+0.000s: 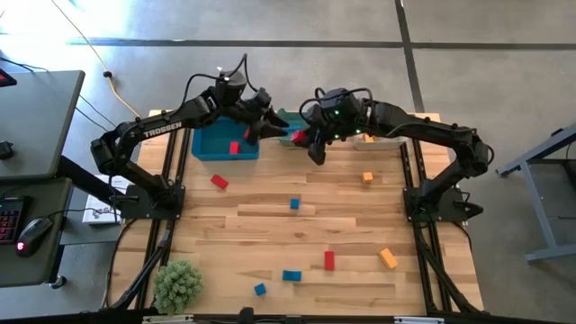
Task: Sort & place blocks by color
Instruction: Put the red block into the blue bin
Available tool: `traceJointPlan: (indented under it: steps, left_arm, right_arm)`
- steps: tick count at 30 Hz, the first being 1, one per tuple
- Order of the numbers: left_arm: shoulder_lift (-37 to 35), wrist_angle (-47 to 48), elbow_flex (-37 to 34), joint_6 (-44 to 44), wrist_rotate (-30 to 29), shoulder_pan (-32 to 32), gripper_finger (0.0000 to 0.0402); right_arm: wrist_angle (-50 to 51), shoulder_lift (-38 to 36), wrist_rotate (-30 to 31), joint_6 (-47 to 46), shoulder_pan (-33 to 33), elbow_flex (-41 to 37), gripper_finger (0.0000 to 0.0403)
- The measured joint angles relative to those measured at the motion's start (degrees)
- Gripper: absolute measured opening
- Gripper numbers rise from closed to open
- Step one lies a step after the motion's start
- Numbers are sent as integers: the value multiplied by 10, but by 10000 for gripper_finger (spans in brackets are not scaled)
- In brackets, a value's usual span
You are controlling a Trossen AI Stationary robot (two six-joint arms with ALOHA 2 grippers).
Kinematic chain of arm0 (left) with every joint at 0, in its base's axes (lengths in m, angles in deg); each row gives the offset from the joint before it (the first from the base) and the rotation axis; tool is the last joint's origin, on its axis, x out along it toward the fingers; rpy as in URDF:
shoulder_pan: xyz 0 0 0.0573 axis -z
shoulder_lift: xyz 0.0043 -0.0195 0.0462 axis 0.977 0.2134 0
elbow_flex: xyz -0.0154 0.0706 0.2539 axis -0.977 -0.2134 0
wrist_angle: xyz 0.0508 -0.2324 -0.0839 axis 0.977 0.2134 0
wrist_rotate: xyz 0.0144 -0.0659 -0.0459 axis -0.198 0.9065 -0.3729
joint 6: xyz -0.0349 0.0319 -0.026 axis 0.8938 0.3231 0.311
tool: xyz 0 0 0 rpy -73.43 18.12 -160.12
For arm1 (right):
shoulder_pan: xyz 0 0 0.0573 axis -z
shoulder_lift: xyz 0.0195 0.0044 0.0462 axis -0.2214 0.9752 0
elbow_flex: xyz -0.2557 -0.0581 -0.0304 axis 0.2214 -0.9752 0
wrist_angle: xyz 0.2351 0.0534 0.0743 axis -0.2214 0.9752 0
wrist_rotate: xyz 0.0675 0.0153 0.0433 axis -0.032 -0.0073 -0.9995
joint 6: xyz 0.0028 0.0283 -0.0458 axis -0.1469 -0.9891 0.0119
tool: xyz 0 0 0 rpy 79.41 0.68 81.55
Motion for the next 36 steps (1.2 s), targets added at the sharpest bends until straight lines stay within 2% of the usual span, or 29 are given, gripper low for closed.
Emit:
traceJointPlan:
  steps: [4, 12, 16, 20, 32, 36]
  left_arm:
    - [0, 0, 0, -82, 27, 4, 195]
    - [0, 0, 0, -300, 26, 42, 195]
    - [0, 1, 0, -369, 16, 65, 195]
    - [0, 6, 0, -400, -5, 81, 195]
    - [0, 7, 0, -455, -7, 122, 195]
    - [-1, 8, 0, -480, -63, 140, 195]
  right_arm:
    - [33, 0, -35, -38, 0, 18, 109]
    - [54, 12, -112, -126, 1, 16, 109]
    - [50, 22, -153, -153, 4, 16, 109]
    - [52, 26, -197, -161, 6, 15, 109]
    - [46, 25, -303, -200, 25, 15, 109]
    - [54, 25, -322, -211, 26, 15, 109]
